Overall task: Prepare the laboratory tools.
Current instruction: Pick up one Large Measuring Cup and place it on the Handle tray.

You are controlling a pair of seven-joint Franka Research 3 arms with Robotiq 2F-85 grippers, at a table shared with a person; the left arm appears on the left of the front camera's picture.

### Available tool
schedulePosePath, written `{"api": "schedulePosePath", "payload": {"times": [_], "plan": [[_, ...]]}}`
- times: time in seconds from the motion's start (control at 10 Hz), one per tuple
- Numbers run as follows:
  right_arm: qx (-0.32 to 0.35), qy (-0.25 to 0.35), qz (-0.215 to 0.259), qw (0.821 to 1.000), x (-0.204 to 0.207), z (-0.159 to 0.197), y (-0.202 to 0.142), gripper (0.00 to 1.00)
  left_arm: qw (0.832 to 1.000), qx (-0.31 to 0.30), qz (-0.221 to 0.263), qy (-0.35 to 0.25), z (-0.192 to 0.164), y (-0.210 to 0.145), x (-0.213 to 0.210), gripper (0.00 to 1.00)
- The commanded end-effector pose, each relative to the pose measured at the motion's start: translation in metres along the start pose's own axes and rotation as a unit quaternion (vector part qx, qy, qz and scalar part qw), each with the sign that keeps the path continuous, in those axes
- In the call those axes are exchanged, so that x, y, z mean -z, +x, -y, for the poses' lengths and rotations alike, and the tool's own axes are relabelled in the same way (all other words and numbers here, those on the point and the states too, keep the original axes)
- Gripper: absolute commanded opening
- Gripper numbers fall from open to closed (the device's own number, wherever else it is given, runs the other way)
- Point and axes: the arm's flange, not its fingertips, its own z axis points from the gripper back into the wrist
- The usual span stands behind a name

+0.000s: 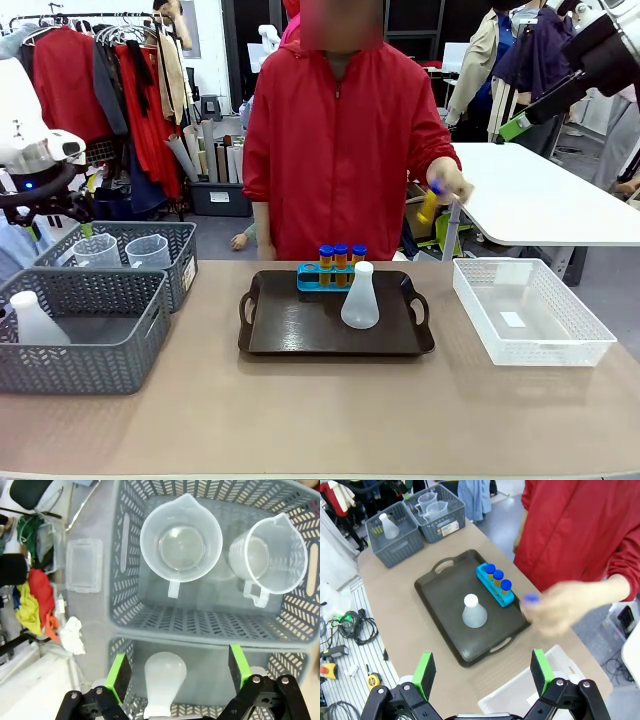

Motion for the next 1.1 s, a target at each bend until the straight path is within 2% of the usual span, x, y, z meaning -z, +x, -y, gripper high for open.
{"api": "schedulePosePath", "payload": {"times": [0.0, 0.1, 0.2, 0.6, 0.8, 1.0], "plan": [[-0.004, 0.003, 0.003, 1.0, 0.0, 0.0, 0.0, 1.0, 0.999, 0.001, 0.029, -0.015, -0.003, 0.001, -0.001, 1.0], [-0.004, 0.003, 0.003, 1.0, 0.0, 0.0, 0.0, 1.0, 1.0, -0.008, 0.019, -0.014, -0.002, 0.003, -0.008, 1.0], [-0.004, 0.003, 0.003, 1.0, 0.0, 0.0, 0.0, 1.0, 1.0, -0.001, 0.008, -0.003, 0.001, 0.003, 0.004, 1.0], [-0.004, 0.003, 0.003, 1.0, 0.0, 0.0, 0.0, 1.0, 1.0, -0.003, 0.011, -0.005, 0.002, 0.004, 0.002, 1.0], [-0.004, 0.003, 0.003, 1.0, 0.0, 0.0, 0.0, 1.0, 0.997, 0.063, 0.037, 0.021, 0.003, 0.015, 0.014, 1.0], [-0.004, 0.003, 0.003, 1.0, 0.0, 0.0, 0.0, 1.0, 0.994, 0.102, 0.027, 0.002, 0.007, 0.02, 0.024, 1.0]]}}
